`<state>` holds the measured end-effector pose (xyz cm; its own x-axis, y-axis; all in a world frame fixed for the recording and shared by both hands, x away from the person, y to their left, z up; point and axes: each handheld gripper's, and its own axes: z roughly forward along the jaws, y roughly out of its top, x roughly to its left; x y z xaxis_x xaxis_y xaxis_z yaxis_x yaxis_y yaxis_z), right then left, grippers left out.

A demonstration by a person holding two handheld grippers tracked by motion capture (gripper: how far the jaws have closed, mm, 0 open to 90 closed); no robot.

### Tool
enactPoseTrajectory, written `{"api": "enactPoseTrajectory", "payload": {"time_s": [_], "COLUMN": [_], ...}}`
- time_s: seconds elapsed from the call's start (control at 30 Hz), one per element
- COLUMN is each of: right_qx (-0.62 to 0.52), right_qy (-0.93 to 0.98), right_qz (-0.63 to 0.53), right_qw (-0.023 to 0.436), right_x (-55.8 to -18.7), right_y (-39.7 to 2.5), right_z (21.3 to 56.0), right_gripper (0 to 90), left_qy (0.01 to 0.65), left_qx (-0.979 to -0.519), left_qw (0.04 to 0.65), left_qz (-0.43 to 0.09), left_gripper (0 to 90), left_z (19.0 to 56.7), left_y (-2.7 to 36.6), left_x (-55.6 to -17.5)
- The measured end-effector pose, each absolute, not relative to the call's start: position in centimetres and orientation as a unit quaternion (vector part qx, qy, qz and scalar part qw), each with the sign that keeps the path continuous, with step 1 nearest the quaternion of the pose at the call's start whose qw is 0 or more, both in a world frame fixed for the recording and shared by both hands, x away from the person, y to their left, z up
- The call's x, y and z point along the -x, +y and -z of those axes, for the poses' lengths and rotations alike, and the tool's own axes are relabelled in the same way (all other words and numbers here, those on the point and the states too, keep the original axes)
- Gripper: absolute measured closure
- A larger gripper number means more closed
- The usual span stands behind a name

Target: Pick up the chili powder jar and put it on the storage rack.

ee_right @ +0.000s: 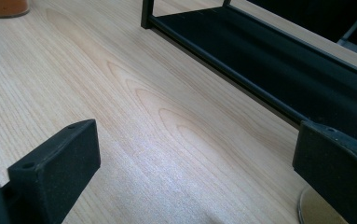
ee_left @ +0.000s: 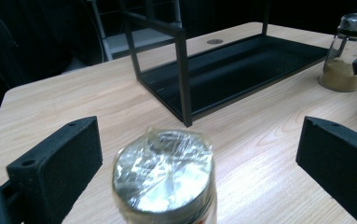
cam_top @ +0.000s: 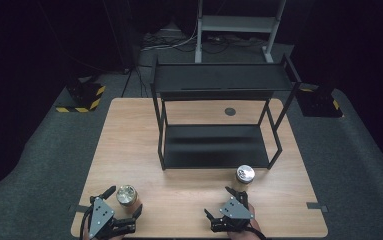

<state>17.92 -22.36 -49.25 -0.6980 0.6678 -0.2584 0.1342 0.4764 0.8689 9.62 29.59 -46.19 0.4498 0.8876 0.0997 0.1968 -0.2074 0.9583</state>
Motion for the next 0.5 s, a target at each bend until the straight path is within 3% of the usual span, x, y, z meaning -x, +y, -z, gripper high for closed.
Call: {"api": "enactPoseTrajectory", "payload": {"time_s": [0.5], "right_qx": [-0.248], "right_qy": [0.807], "right_qz": [-0.447], "right_qw": [0.297], "right_x": [-17.95], "right_y": [-22.34], "right_z": [49.22], "right_gripper": [0.0], "left_qy": [0.412], "left_qx": [-0.686], "left_qw": [0.496], "left_qz": [-0.338], "left_gripper": [0.4], "left_z": [47.28], "left_y": [30.46], "left_x": [-10.33]}}
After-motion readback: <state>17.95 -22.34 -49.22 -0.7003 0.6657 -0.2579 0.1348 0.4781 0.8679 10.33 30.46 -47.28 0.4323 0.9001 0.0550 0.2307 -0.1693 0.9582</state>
